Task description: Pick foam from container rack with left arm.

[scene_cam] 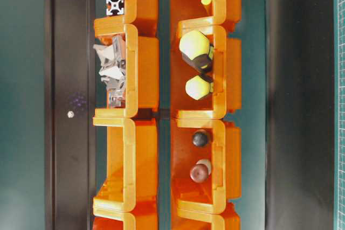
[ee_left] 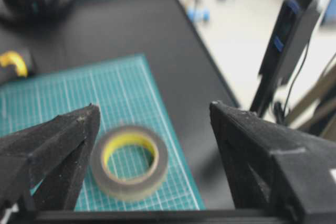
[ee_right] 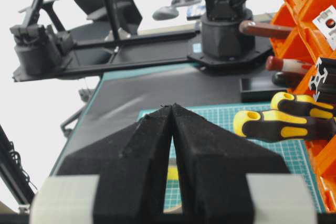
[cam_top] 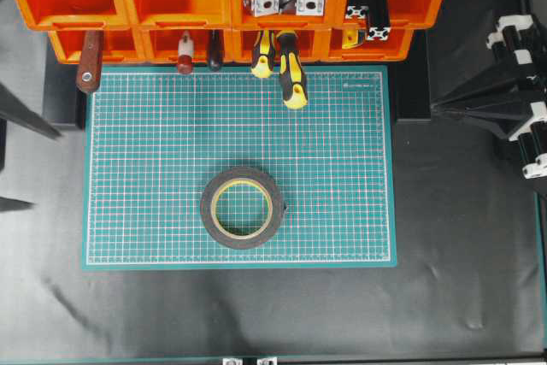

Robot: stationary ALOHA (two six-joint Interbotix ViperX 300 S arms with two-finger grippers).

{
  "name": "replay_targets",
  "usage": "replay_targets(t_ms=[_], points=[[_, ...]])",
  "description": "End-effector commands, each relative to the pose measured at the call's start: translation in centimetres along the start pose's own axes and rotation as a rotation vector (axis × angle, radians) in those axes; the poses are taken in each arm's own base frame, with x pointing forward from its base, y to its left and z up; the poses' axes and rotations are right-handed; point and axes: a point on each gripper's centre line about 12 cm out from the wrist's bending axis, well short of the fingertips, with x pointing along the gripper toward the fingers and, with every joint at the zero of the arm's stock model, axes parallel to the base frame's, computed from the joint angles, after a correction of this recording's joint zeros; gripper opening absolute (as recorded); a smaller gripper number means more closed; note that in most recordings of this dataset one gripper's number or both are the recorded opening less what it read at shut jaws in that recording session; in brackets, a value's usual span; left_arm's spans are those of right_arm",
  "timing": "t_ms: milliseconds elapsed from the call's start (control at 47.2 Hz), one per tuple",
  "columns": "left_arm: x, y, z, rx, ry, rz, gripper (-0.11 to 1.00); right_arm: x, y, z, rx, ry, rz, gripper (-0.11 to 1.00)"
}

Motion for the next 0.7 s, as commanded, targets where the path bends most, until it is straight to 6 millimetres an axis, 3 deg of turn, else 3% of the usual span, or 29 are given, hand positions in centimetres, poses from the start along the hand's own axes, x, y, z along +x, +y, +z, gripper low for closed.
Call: replay_targets(t_ms=[0,296,677], points=[[-1.2,0.2,0.1,0.000,-0.046,0.009,0.81,0.2,0.2,1.0,0.003,-0.024,0.006,-0.01],[-3.0,2.4,-1.0,-0.029,-0.125,0.129,0.81,0.0,0.3,1.4,0.000,-0.039,0.008,-0.01],[-3.1,2.6,-1.6,-0.034,-0.133,0.136,0.81,-0.2,0.3,1.6,-0.008,-0.050,0.010,-0.01]])
